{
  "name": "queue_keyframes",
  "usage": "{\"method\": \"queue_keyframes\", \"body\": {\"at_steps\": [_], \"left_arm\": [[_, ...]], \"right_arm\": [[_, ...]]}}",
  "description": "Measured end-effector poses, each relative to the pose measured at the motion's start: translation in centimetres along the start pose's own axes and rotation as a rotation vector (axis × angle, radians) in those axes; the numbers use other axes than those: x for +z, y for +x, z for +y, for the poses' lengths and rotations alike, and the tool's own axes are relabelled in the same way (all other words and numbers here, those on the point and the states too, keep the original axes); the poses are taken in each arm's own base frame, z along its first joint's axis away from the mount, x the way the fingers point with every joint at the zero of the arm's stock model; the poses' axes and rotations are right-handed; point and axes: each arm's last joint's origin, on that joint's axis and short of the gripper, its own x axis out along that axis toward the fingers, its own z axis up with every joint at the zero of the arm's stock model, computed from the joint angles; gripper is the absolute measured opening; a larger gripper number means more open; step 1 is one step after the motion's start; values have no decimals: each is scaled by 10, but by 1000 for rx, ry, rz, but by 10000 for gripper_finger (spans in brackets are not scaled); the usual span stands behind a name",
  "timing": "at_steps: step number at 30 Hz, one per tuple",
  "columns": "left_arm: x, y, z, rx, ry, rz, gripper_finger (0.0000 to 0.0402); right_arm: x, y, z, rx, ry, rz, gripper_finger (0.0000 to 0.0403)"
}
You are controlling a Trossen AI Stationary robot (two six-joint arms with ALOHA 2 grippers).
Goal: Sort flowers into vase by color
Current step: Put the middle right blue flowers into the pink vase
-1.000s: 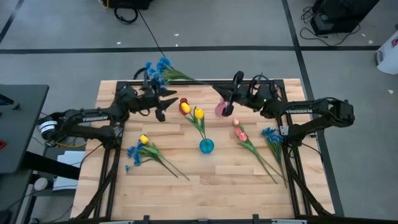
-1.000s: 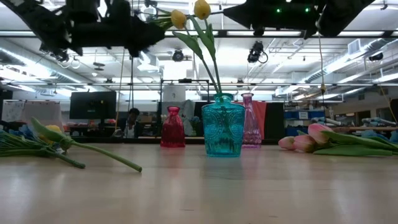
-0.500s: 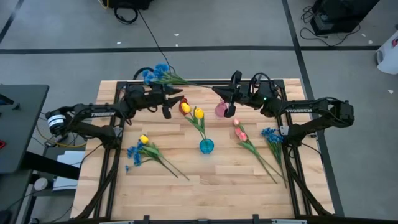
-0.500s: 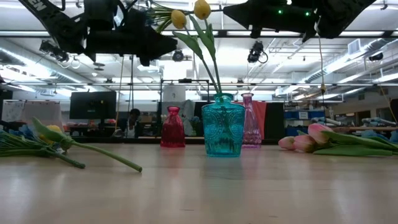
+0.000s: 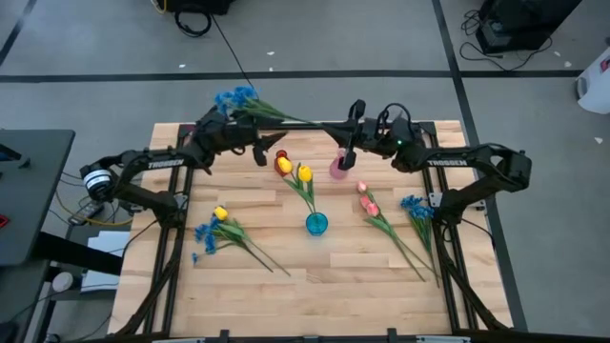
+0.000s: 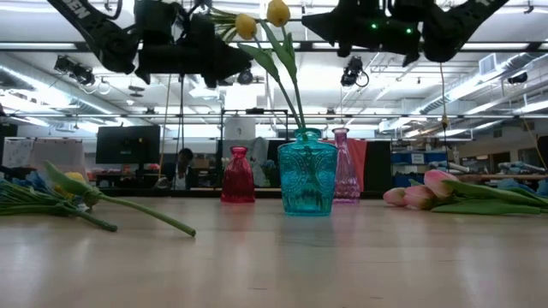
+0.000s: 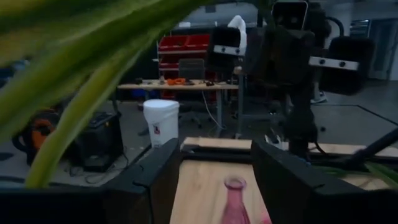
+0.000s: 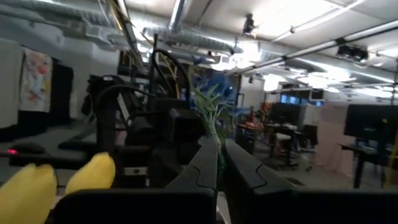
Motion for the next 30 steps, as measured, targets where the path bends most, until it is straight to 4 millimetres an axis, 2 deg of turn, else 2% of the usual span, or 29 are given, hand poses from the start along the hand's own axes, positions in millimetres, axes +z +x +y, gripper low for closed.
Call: {"method": "queue_keyframes", "body": {"at_steps": [8, 11, 17, 23, 30], "left_arm": [[20, 6, 6, -1, 22, -65, 204], [24, 5, 5, -72, 6, -94, 204], [28, 1, 8, -103, -54, -102, 204], [31, 3, 3, -125, -48, -129, 204], [48, 5, -13, -127, -15, -308, 204]], "right_arm": [[2, 21, -4, 29, -17, -28, 19], [6, 20, -6, -29, -61, -33, 19], [34, 13, -6, -228, -196, -98, 19], [41, 13, 1, -217, -223, -131, 19], [40, 15, 15, -157, -207, -130, 19]]}}
